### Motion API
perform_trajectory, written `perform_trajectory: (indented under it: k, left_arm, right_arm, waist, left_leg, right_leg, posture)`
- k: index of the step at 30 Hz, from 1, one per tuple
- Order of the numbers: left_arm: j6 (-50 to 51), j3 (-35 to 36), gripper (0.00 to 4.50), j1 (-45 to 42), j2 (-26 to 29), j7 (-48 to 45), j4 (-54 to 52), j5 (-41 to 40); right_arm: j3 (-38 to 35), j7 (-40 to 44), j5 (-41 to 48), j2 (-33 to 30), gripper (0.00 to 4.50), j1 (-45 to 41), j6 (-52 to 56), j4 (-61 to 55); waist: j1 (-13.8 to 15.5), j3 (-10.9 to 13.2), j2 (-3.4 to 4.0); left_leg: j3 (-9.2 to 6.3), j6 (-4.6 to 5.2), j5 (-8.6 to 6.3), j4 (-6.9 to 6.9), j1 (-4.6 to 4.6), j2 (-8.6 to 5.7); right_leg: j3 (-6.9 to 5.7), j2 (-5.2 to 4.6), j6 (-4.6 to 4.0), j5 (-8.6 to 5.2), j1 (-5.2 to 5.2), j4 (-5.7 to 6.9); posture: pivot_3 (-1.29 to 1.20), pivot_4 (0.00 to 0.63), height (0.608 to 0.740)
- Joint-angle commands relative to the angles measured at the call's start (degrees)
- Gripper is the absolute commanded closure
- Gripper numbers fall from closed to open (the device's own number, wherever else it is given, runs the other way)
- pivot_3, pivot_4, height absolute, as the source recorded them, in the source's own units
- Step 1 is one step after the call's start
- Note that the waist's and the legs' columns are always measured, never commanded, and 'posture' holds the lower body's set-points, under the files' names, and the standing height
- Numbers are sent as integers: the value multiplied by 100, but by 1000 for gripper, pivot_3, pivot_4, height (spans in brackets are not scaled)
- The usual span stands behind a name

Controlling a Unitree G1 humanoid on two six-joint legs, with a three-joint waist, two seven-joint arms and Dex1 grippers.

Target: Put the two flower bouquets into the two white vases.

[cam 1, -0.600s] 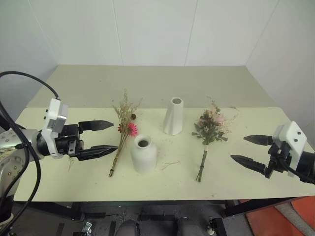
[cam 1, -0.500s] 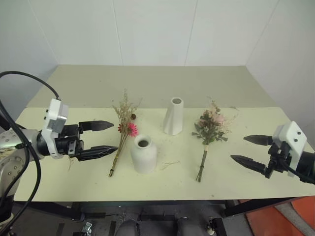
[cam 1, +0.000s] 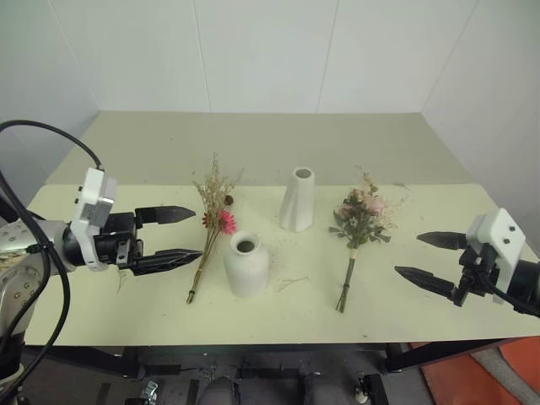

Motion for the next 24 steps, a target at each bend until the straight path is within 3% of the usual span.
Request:
perform_trajectory:
  k: [1, 9, 15, 18, 21, 24]
  left_arm:
    - [-128, 105, 0, -76, 73, -5, -47, 22]
    - [-108, 174, 0, -40, 106, -40, -49, 43]
    - [-112, 89, 0, -130, 102, -83, -6, 69]
    - [-118, 53, 0, -171, 88, -92, 8, 75]
    - [-171, -25, 0, -284, 59, -144, 47, 79]
    - [-202, -132, 0, -521, 27, -221, 130, 64]
  right_arm:
    - [-140, -25, -16, -40, 22, -72, -73, -35]
    - [-149, -4, 34, -42, 22, -81, -22, -26]
    - [111, -388, 866, -409, 22, -888, 1585, 98]
    - [572, -734, 1473, -673, 22, -1964, 3086, 594]
    - [1205, -1145, 1734, -551, 22, -3434, 4757, 1360]
    - [2272, -1495, 1735, -373, 22, -4704, 5669, 2480]
  waist:
    - [0, 0, 0]
    - [0, 0, 0]
    - [-22, 0, 0]
    - [-37, 0, 0]
    - [-31, 1, 0]
    - [-30, 1, 0]
  left_leg:
    - [0, 0, 0, 0, 0, 0]
    - [0, 0, 0, 0, 0, 0]
    - [3, 0, 0, 1, 2, 0]
    - [2, 0, 0, 0, 2, 1]
    - [4, 0, 0, 1, 2, 1]
    - [3, 0, 0, -1, -4, 1]
  right_leg:
    - [0, 0, 0, 0, 0, 0]
    - [0, 0, 0, 0, 0, 0]
    - [5, 0, -1, 1, -1, 5]
    - [4, 1, -2, 0, -1, 4]
    - [6, 0, -4, 1, -3, 3]
    - [5, 1, -6, 0, -12, 4]
  posture:
    - [0, 150, 740]
    - [0, 150, 740]
    - [0, 150, 740]
    - [0, 150, 740]
    - [0, 150, 740]
    - [0, 150, 740]
